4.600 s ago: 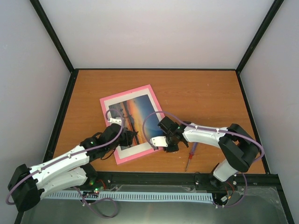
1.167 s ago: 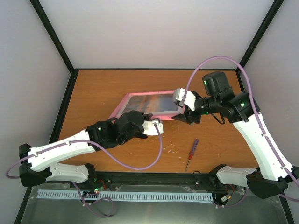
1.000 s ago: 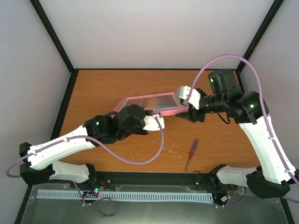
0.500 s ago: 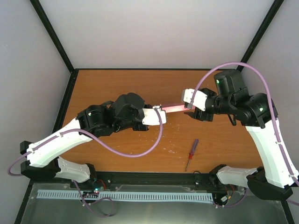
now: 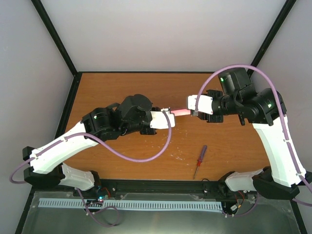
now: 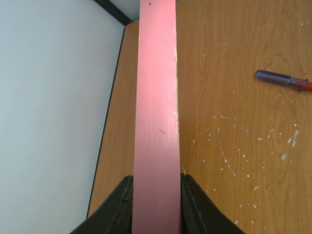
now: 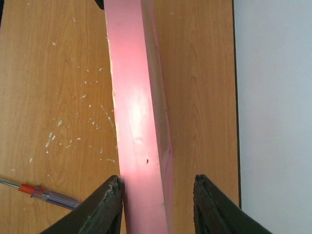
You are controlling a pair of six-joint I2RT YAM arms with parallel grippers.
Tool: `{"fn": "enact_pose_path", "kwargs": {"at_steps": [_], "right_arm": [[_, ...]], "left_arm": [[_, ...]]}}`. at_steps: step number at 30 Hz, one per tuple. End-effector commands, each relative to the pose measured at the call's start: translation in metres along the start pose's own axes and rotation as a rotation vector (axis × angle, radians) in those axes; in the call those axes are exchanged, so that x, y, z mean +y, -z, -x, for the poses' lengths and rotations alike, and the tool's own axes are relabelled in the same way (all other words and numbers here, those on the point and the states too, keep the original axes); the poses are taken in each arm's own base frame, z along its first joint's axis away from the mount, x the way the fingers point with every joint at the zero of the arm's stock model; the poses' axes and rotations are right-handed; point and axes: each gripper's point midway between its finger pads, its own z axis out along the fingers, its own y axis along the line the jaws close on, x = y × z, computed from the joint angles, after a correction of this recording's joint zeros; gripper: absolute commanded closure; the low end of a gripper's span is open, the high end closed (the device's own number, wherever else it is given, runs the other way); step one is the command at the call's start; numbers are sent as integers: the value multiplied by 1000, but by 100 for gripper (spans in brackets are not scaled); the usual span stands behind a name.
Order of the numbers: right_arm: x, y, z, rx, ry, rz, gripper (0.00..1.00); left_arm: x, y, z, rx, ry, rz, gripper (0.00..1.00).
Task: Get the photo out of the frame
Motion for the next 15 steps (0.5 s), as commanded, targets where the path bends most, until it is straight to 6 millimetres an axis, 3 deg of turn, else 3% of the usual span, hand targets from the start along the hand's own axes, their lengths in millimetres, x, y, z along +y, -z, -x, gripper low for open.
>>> {"fn": "enact_pose_path", "kwargs": {"at_steps": [1, 11, 15], "right_arm": [[9, 2, 3, -4, 57, 15, 62], [15, -9, 1, 14, 59, 51, 71], [15, -14, 0, 21, 52, 67, 79]], "left_arm": [[51, 37, 51, -213, 0, 170, 99], [51, 38, 56, -238, -3, 165, 99], [51, 39, 58, -251, 3, 166, 99]]}}
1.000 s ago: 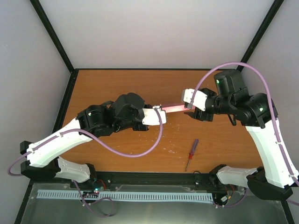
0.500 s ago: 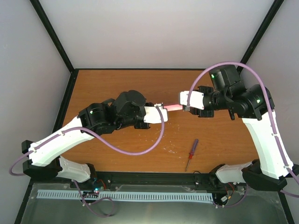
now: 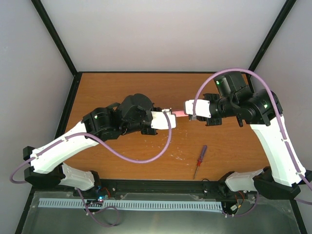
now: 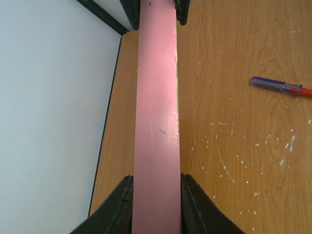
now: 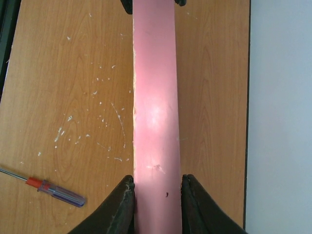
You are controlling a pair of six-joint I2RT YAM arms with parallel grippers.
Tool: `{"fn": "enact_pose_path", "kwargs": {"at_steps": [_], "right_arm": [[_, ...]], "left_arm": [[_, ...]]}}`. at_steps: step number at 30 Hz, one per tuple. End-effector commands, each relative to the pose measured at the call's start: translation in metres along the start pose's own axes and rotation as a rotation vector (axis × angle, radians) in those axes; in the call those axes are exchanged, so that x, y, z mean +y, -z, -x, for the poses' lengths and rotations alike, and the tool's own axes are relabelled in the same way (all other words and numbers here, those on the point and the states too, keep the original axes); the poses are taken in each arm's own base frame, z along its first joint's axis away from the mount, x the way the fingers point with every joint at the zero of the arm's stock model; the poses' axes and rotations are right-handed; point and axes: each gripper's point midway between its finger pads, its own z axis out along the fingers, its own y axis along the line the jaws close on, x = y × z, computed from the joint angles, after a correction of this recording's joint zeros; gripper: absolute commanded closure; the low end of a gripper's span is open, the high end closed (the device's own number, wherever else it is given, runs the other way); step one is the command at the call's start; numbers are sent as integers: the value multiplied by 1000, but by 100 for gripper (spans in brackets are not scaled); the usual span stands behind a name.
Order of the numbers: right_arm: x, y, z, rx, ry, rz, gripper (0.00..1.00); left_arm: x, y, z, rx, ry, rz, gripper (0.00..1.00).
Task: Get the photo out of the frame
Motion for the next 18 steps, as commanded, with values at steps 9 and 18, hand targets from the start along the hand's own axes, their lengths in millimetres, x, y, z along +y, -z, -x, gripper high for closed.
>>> {"fn": "enact_pose_path", "kwargs": {"at_steps": [9, 18], "right_arm": [[-4, 3, -6, 42, 30, -38, 97], [8, 20, -17, 46, 111, -110, 97]], "left_arm": [[77, 84, 26, -335, 196, 412, 24], [24, 136, -45, -511, 352, 426, 22]]}}
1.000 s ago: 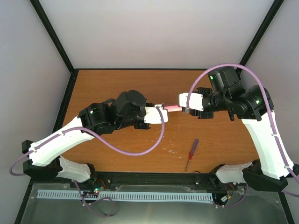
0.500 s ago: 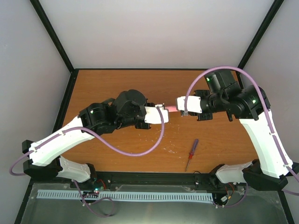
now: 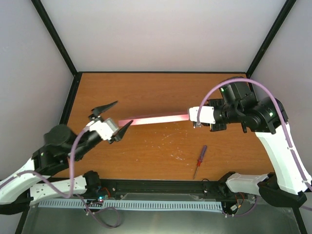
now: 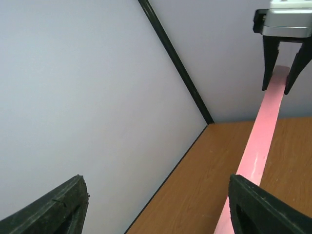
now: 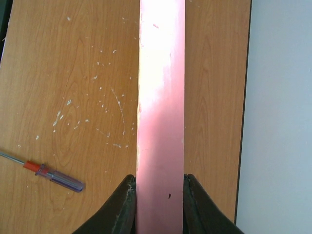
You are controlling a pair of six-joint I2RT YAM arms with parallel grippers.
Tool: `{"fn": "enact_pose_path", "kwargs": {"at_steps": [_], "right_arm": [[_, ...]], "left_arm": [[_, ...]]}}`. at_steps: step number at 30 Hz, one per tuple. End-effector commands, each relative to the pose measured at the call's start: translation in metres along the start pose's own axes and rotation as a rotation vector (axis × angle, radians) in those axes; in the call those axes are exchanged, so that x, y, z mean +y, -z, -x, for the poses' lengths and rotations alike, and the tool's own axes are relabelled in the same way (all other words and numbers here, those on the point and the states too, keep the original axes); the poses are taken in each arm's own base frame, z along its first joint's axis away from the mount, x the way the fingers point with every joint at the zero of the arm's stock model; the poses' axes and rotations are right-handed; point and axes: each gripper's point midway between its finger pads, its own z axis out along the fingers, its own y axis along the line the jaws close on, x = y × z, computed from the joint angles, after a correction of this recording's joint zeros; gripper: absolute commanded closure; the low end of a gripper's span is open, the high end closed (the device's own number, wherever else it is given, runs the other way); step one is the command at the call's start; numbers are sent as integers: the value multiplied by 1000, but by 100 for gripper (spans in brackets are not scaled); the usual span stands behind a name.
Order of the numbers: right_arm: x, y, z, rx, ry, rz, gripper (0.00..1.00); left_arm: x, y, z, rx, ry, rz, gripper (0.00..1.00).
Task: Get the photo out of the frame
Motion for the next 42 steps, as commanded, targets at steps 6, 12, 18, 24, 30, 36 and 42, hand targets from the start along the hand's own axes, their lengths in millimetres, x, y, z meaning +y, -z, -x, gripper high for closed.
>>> {"fn": "enact_pose_path", "kwargs": {"at_steps": [6, 12, 18, 24, 30, 36, 42], "right_arm": [[3, 21, -13, 19, 104, -115, 97], [5, 22, -14, 21, 107, -111, 97], [8, 23, -15, 21, 137, -115, 97], [11, 24, -11, -7, 134, -109, 97], [6, 26, -2, -65, 101, -155, 73], [-40, 61, 32, -252, -96, -381, 29], [-77, 80, 34, -302, -295, -533, 24]], "left_arm": [[-35, 28, -52, -16, 43, -63, 24], [-60, 27, -82, 73, 20, -147, 28], [-66, 19, -88, 82, -30, -154, 46], [-72, 11, -87, 89, -69, -182, 68], [-63, 4, -70, 44, -103, -148, 94], [-35, 4, -19, -100, -90, -77, 99], [0, -16, 11, -72, -16, 33, 99]]}}
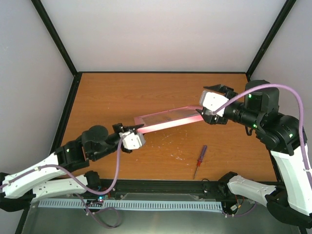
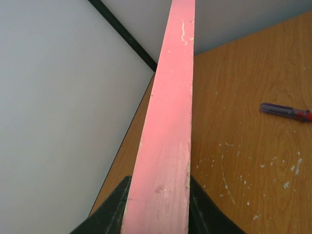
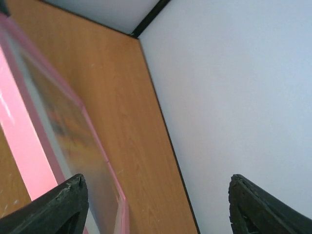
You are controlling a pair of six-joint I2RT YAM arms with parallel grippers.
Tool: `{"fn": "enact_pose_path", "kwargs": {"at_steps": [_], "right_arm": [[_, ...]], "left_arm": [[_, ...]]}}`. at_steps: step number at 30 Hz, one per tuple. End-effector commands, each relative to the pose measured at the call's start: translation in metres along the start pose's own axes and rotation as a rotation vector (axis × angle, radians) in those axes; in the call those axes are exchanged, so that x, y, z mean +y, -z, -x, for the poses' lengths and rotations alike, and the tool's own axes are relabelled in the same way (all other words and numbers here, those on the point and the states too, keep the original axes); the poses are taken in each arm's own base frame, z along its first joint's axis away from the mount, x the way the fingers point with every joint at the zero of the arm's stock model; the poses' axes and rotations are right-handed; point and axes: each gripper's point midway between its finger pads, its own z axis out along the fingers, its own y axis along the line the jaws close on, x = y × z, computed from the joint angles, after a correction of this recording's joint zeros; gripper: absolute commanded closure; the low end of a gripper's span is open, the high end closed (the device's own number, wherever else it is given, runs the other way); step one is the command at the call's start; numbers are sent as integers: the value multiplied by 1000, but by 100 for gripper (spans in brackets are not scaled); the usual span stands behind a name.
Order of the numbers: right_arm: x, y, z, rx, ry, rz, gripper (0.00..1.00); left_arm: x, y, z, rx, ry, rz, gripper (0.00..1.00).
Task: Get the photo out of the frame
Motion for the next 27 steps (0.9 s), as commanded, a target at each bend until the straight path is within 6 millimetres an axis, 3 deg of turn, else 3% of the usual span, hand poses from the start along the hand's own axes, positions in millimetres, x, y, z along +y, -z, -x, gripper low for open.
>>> {"fn": "enact_pose_path", "kwargs": {"at_steps": [1, 6, 8, 14, 17, 22, 27], "right_arm": [[-44, 9, 20, -73, -185, -177, 23], [-63, 1, 14, -54, -372, -239, 22], [-60, -2, 14, -78, -448, -211, 22], [-90, 1, -3, -46, -553, -357, 19], [-93, 0, -15, -35, -579, -386, 18], [-79, -32, -42, -4, -688, -256, 20], [-85, -64, -94, -21, -852, -116, 22]], "left_arm": [[98, 29, 80, -202, 165, 285, 99], [131, 22, 91, -175, 294, 320, 99], [144, 16, 91, -136, 334, 336, 99], [165, -4, 80, -83, 453, 290, 99], [166, -15, 73, -76, 483, 255, 99], [166, -22, 64, -112, 531, 222, 99], [173, -18, 63, -153, 551, 215, 99]]}}
